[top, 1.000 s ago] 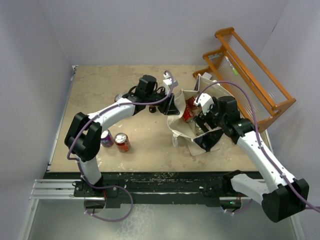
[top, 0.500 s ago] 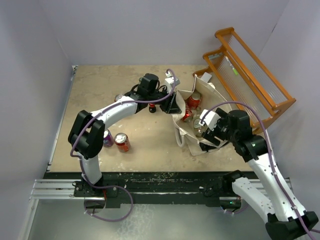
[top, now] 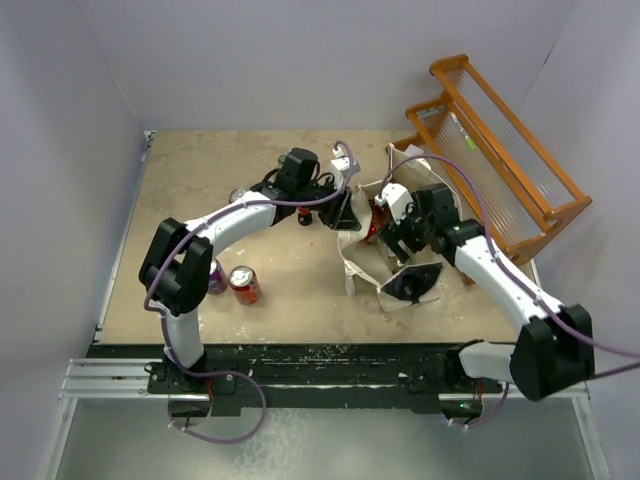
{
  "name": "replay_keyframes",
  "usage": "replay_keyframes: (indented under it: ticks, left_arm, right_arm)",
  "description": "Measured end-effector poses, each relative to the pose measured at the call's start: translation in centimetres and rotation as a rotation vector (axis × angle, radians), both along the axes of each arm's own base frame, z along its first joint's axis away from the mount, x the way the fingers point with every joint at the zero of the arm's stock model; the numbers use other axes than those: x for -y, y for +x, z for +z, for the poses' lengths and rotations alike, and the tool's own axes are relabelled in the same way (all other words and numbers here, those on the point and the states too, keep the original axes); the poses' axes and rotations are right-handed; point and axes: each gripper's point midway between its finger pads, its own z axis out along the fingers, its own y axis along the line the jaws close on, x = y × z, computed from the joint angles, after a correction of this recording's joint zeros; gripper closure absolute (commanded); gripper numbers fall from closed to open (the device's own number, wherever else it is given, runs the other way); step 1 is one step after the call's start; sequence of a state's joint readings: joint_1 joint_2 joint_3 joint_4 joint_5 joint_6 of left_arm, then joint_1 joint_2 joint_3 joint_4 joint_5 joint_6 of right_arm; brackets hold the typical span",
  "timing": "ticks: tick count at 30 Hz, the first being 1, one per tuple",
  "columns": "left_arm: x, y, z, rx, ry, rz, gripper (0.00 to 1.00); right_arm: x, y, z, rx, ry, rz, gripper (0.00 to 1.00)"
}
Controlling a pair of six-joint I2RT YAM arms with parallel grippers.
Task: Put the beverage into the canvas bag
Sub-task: Adjust the drink in the canvas bag.
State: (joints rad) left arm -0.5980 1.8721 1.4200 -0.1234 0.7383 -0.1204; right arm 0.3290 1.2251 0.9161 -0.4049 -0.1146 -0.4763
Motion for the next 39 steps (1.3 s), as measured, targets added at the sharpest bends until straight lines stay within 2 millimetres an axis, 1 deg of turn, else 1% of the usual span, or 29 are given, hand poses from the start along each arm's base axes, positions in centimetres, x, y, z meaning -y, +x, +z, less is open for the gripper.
replay_keyframes:
  ticks: [4,7,12,16,19,26,29,30,34,39]
  left_arm:
    - [-0.2,0.1,-0.1,-0.015,-0.003,-0.002,0.58]
    - [-0.4,0.2,-0.3,-0.029,-0.003,0.002,0.58]
    - [-0.5,0.3,-0.1,-0.039,-0.004,0.006,0.58]
    - [-0.5,0.4,0.1,-0.035,-0.007,0.006,0.58]
    - [-0.5,0.4,0.2,-0.031,-0.009,0.007,0.58]
    - [-0.3,0.8,0.9,-0.02,-0.023,0.013,0.58]
    - [-0.2,0.9,0.9,-0.021,-0.026,0.019,0.58]
    - [-0.2,0.9,1.0,-0.02,-0.026,0.021,0.58]
    - [-0.3,1.2,1.0,-0.015,-0.025,0.028,0.58]
    - [-0.3,1.4,1.2,-0.008,-0.024,0.038,0.58]
  right_arm:
    - [-0.5,2.6,-1.4,-0.027,0.026,-0.101,0.12]
    - [-0.5,3.7,-2.4,-0.055,0.04,-0.179,0.11]
    - [-0.2,4.4,-4.2,-0.092,0.035,-0.26,0.1]
    - [0.1,4.9,-5.4,-0.102,0.016,-0.3,0.09]
    - [0.4,5.1,-6.6,-0.118,0.001,-0.327,0.08]
    - [0.2,5.7,-8.9,-0.145,-0.007,-0.355,0.07]
    - [0.4,5.8,-10.5,-0.17,-0.032,-0.363,0.09]
    - [0.4,5.9,-11.0,-0.18,-0.038,-0.362,0.1]
    - [0.2,6.4,-11.1,-0.193,-0.034,-0.362,0.16]
    - [0.1,6.8,-11.2,-0.221,-0.032,-0.364,0.42]
